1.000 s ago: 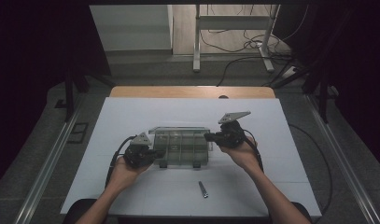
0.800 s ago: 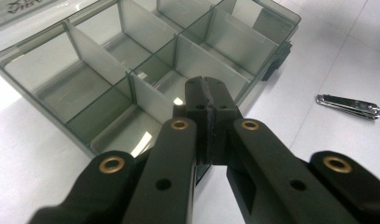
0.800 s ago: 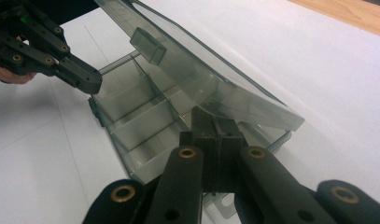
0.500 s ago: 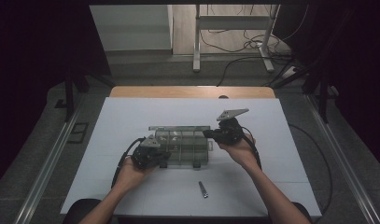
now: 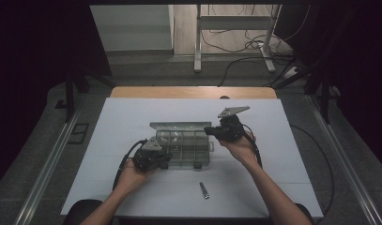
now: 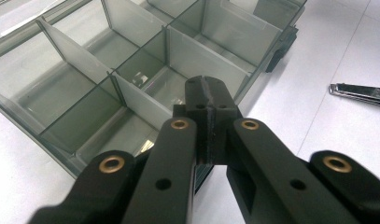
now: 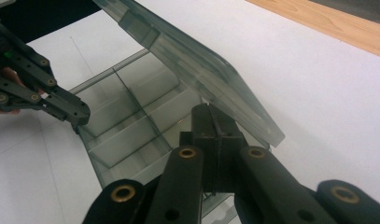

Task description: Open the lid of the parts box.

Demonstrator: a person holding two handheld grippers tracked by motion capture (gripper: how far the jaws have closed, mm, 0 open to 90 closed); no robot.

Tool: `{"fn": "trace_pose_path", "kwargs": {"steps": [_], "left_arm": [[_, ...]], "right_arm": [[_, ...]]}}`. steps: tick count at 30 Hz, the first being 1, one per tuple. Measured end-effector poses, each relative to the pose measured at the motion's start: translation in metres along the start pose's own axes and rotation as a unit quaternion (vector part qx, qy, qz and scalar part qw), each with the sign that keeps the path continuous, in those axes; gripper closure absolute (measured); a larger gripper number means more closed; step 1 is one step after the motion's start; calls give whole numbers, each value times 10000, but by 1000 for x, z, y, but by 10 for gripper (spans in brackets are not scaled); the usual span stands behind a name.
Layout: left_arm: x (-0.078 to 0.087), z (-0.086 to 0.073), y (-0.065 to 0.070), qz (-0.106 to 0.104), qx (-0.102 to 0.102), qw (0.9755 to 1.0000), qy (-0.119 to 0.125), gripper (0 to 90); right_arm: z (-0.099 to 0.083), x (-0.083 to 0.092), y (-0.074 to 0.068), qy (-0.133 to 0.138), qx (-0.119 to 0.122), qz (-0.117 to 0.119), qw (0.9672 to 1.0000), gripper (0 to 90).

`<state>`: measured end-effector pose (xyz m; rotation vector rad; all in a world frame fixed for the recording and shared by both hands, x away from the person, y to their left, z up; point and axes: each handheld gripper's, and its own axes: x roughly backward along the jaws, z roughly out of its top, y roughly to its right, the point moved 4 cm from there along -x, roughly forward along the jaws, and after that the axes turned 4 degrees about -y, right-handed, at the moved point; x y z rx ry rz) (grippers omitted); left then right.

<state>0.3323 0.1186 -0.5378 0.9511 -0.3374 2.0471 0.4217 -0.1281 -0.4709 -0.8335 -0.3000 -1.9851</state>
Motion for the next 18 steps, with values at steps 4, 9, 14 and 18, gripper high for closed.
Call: {"fn": "trace_pose_path", "kwargs": {"steps": [4, 9, 14, 18], "left_arm": [[0, 0, 0, -25, 3, 10000, 19, 898], [0, 0, 0, -28, -2, 10000, 27, 898], [0, 0, -1, -47, -4, 10000, 35, 898], [0, -1, -1, -70, 6, 10000, 37, 897]], "right_arm": [[2, -2, 2, 18, -10, -19, 10000, 892], [4, -3, 5, 39, -17, -46, 10000, 893], [6, -5, 9, 59, -19, -70, 10000, 892], [9, -6, 11, 75, -39, -86, 9999, 893]]}}
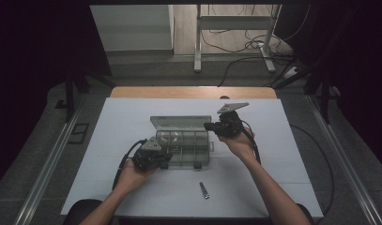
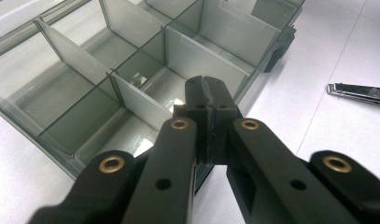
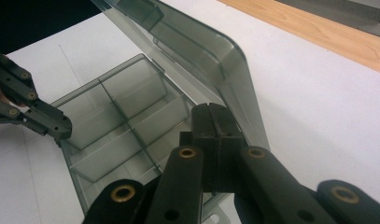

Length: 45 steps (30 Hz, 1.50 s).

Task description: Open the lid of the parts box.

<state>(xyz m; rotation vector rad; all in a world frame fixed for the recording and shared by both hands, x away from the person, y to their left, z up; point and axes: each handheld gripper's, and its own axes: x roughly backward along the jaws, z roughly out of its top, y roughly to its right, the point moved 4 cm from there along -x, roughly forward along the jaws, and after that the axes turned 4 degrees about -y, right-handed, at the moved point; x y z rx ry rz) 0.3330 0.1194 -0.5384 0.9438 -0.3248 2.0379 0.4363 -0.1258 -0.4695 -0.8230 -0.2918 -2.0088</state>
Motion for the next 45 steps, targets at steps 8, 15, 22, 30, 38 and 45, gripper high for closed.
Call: {"fn": "trace_pose_path", "kwargs": {"steps": [8, 15, 22, 30, 38, 45], "left_arm": [[0, 0, 0, -25, 4, 10000, 3, 897], [0, 0, -1, -35, 2, 10000, 3, 897], [0, 0, -1, -43, 0, 10000, 2, 897], [0, 0, -1, -50, -25, 10000, -14, 898], [0, 0, -2, -53, -34, 10000, -13, 898], [0, -1, -2, -60, -28, 10000, -9, 897]], "right_arm": [[4, -1, 5, 43, 1, -36, 10000, 892], [7, -2, 8, 69, 2, -60, 10000, 893], [9, -3, 11, 83, 9, -92, 9999, 893], [14, -4, 16, 110, -20, -126, 9999, 892], [17, -6, 21, 130, -33, -162, 9998, 892], [19, -8, 25, 141, -41, -198, 9997, 893]]}}
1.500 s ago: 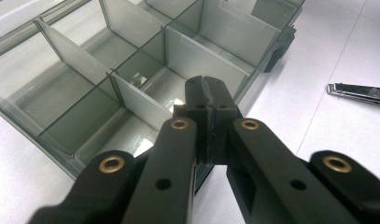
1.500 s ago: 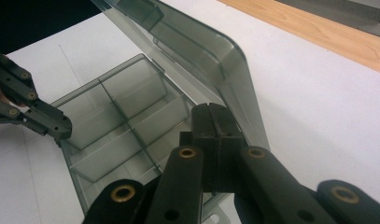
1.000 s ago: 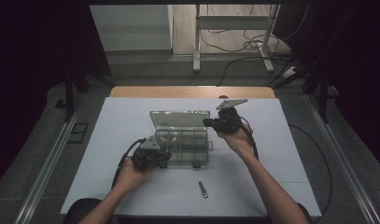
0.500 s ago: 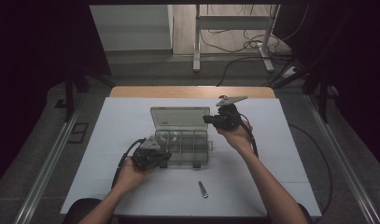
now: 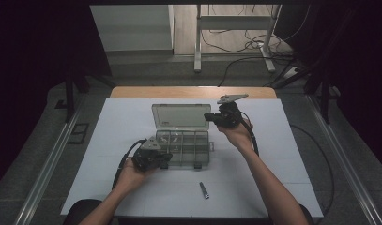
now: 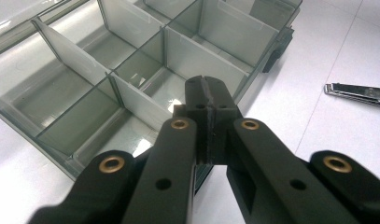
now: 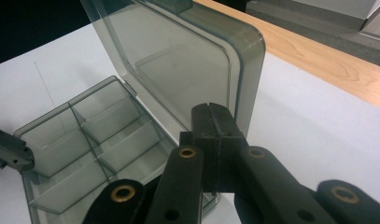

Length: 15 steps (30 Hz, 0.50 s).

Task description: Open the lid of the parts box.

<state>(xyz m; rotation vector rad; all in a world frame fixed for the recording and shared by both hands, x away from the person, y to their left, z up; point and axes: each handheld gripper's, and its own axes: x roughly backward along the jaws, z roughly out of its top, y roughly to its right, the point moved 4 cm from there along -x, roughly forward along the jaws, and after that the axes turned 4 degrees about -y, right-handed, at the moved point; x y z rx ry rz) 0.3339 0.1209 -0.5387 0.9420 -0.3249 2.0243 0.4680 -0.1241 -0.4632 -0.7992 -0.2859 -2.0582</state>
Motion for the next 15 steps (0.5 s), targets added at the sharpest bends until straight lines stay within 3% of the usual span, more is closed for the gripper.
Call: {"fn": "trace_pose_path", "kwargs": {"steps": [15], "left_arm": [[0, 1, 1, 28, -20, 10000, -26, 897]], "right_arm": [[2, -12, 13, -27, -111, -107, 9999, 892]]}}
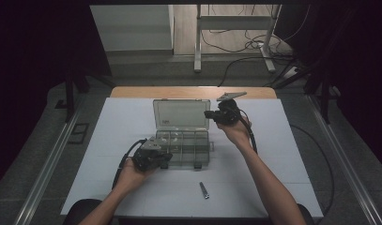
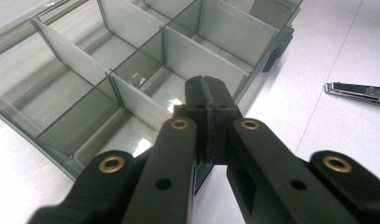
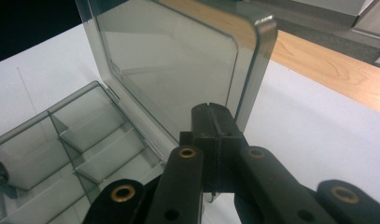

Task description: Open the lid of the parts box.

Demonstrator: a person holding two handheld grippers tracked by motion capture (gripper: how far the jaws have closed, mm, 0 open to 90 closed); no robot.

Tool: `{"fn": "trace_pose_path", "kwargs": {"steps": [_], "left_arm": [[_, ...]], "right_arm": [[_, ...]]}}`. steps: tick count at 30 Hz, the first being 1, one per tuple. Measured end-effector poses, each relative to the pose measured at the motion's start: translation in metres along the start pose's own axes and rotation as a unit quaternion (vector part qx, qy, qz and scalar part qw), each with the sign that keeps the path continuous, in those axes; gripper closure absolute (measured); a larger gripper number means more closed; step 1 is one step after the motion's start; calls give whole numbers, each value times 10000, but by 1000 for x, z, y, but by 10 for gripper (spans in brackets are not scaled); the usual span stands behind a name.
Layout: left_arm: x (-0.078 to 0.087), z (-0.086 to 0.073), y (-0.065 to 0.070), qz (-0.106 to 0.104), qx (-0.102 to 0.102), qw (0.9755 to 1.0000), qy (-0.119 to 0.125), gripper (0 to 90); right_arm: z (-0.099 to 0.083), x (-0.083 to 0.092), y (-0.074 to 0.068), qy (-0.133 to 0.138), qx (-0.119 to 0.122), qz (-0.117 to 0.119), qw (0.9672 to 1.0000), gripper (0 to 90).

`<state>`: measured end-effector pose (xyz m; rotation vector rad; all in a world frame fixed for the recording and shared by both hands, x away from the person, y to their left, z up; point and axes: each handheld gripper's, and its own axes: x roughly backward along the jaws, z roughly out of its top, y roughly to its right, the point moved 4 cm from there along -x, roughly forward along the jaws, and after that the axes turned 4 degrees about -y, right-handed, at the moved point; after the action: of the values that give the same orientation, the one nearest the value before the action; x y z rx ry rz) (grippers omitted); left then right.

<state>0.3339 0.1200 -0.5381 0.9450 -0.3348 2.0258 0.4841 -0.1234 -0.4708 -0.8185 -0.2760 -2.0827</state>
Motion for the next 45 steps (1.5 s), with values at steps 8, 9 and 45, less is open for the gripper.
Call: {"fn": "trace_pose_path", "kwargs": {"steps": [8, 9, 45], "left_arm": [[0, 0, 0, 16, -25, 10000, -24, 897], [0, 0, 0, 16, -22, 10000, -25, 897], [31, -4, 1, 223, 141, 9993, 261, 726]], "right_arm": [[-4, -2, 7, -28, -138, -54, 9999, 892], [-4, -2, 7, -28, -138, -54, 9999, 892], [-11, 21, -18, -236, 175, 38, 9996, 731]]}}
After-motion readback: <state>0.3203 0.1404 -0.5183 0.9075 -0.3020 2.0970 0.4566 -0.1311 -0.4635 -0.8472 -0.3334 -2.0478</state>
